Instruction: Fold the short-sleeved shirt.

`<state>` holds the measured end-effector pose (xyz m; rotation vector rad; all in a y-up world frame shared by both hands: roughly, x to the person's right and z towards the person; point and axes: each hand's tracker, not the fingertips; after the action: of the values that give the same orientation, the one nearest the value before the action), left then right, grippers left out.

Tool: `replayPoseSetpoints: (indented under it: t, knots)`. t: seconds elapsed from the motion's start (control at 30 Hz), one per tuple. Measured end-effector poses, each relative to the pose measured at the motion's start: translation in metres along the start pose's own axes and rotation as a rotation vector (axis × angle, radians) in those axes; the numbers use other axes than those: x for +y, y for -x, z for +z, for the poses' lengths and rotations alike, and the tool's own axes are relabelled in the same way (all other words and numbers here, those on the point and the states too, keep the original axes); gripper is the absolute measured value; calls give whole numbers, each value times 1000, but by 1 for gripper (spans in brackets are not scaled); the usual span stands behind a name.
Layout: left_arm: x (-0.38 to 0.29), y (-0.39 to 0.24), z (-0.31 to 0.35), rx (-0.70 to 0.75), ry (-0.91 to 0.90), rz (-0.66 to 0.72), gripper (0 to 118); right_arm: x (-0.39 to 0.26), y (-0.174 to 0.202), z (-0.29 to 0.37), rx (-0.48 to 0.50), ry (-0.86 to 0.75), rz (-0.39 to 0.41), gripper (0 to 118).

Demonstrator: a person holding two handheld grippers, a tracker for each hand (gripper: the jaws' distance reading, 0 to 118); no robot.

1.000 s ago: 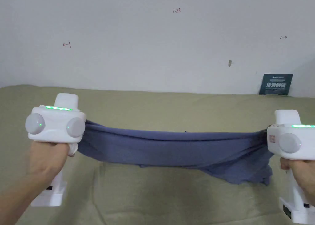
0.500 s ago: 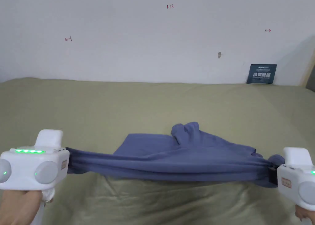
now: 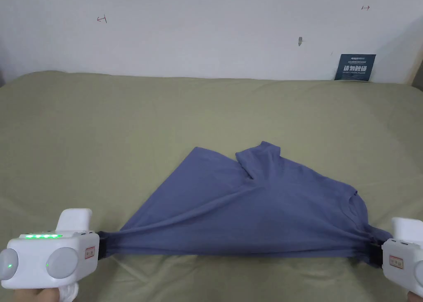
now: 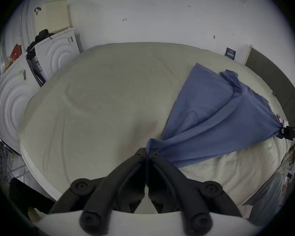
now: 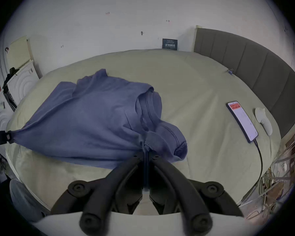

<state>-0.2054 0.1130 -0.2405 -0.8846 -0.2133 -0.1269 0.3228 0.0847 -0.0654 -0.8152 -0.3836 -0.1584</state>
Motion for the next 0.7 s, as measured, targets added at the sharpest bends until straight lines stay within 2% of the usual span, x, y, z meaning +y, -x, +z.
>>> replayPoseSetpoints:
  t: [0.17,0.2,0.23,0.27,0.3,0.33,0.4,0.47,0.5,0.53,0.57,0.6,0.67,0.7]
  knots:
    - [3,6,-3,-16,12,7,1,-6,0,-4,-3,9,-4,5]
    - [4,7,-2,-23,10,9,5,-5,2,-1,-7,2,-1,8]
    - [4,6,-1,-26,7,10,29,-4,3,1,-8,-2,2,27]
    - [5,7,1,-28,-1,12,68,-4,7,6,-25,-21,6,56]
    - [6,7,2,-23,-11,6,106,-3,11,12,-43,-42,14,96]
    - [6,7,4,-15,-26,10,118,-2,16,17,-31,-49,19,118]
    - [8,3,18,9,-103,20,109,6,31,35,22,-122,28,113]
    - [4,1,24,8,-92,16,106,8,48,45,39,-111,52,113]
    - [-1,0,26,10,-104,27,99,6,58,49,66,-130,55,109]
    - [-4,0,30,14,-111,37,73,3,72,51,82,-154,50,85]
    - [-8,-1,33,13,-107,32,31,-2,82,56,101,-171,50,42]
    - [-12,-2,36,13,-106,29,0,-7,91,60,116,-202,50,0]
    - [-23,1,37,8,-49,7,0,-20,114,61,61,-270,43,0]
    - [-25,-2,41,2,-56,28,0,-23,120,62,107,-253,58,0]
